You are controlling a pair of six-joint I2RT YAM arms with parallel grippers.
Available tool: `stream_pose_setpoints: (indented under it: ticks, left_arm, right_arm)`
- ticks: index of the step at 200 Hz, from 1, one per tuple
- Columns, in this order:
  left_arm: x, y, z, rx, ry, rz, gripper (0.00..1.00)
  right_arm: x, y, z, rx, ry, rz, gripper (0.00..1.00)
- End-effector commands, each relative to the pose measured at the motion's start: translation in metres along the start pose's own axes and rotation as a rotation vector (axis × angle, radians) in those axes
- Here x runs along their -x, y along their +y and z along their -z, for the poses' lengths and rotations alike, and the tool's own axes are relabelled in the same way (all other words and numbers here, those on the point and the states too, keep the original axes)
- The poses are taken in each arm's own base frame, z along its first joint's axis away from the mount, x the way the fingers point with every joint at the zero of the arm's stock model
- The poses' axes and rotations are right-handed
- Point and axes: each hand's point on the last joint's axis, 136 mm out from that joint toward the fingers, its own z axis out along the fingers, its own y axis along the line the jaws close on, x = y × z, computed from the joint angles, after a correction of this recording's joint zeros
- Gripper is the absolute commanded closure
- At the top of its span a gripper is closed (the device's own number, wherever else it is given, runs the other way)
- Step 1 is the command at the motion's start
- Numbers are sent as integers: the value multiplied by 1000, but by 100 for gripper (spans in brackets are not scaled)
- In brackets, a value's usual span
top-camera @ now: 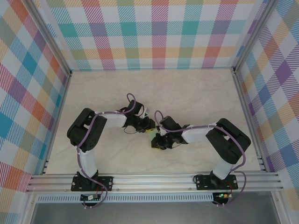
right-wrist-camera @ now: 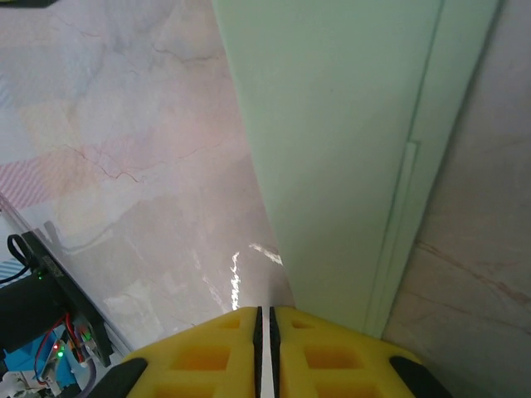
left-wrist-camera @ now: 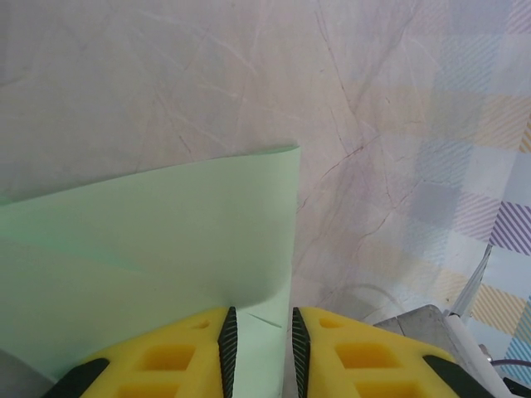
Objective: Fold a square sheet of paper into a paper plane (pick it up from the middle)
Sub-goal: Fold the wing for the fifth time at the center of the table.
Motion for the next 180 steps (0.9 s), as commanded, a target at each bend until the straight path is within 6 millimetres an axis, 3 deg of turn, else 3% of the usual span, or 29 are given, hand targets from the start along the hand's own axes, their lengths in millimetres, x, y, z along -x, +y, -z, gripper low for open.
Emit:
stream_pose_setpoints:
  ticks: [1, 30, 57, 100, 144, 180]
  left_arm:
    - [-11, 36, -3, 140, 11, 46, 73]
    - [-9, 36, -3, 147, 3, 48, 73]
    - [-12, 37, -4, 139, 10, 50, 73]
    - [-12, 26, 0, 93, 10, 32, 71]
    - [-5, 5, 11, 63, -11, -6, 68]
    - [3, -3, 13, 65, -20, -33, 67]
  right_arm:
    - [-41, -30, 0, -47, 115, -52, 86]
    - [-61, -34, 10, -52, 157, -31, 86]
    - [-66, -38, 19, -74, 142, -19, 86]
    - [-30, -30, 47, -161, -75, -11, 78]
    - [0, -60, 92, -390, -316, -126, 68]
    - [11, -62, 109, -405, -422, -168, 61]
